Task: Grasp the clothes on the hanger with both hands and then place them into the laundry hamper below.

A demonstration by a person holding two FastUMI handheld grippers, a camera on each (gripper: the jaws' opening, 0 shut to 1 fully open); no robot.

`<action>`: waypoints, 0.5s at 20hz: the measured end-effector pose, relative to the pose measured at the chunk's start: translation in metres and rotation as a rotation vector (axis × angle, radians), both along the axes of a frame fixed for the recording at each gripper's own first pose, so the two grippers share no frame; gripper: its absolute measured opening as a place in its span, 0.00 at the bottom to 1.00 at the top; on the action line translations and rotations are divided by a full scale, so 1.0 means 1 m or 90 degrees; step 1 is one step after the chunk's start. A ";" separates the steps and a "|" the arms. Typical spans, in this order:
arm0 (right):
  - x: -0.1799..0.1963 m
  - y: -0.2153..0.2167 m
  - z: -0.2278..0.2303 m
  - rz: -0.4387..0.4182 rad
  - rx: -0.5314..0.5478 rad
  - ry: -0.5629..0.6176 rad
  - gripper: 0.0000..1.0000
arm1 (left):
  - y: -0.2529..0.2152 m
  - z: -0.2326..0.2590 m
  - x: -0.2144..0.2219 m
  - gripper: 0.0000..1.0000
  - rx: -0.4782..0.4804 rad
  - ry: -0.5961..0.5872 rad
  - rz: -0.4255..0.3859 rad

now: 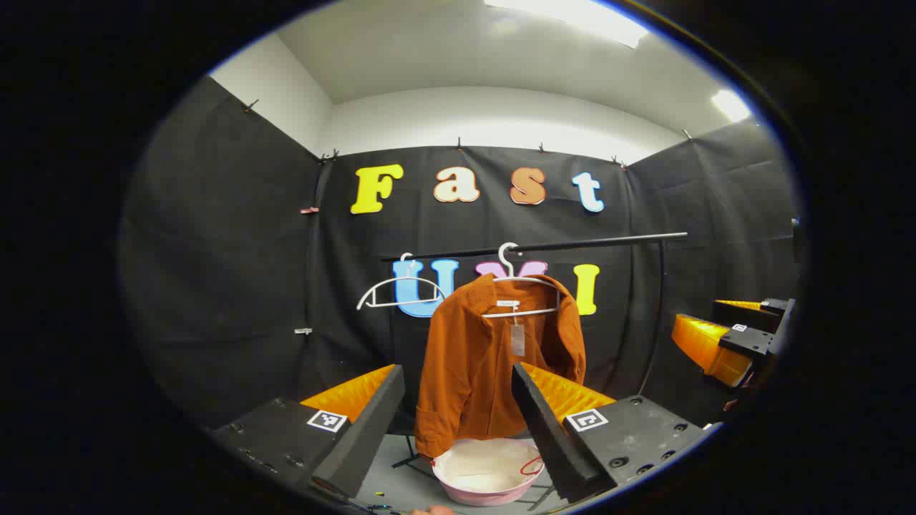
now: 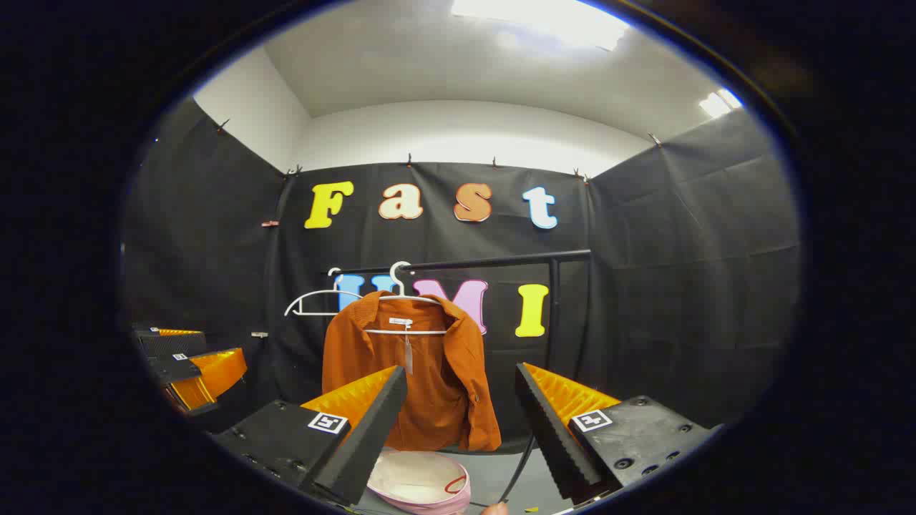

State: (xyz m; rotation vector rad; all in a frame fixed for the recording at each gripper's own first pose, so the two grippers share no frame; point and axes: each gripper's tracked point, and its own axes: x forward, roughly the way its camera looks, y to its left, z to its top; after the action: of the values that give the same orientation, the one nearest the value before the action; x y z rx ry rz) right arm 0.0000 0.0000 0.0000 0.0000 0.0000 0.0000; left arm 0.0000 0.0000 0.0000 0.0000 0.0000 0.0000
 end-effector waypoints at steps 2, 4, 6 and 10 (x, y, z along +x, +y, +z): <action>0.004 0.001 0.006 0.011 -0.004 -0.004 0.97 | -0.004 -0.007 0.000 0.96 0.001 0.014 0.003; 0.005 0.003 0.004 0.011 0.032 0.005 0.96 | -0.010 -0.001 -0.001 0.96 0.020 0.006 -0.005; 0.005 0.003 -0.005 0.005 0.053 0.025 0.97 | -0.017 0.003 0.002 0.96 0.057 -0.003 -0.014; 0.007 -0.005 -0.015 -0.014 0.021 0.049 0.97 | -0.027 0.005 0.000 0.94 0.065 -0.008 -0.036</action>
State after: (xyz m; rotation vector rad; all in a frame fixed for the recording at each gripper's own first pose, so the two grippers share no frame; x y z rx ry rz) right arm 0.0072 -0.0053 -0.0153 0.0331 0.0770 -0.0224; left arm 0.0004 -0.0270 0.0046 0.1025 -0.0122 -0.0571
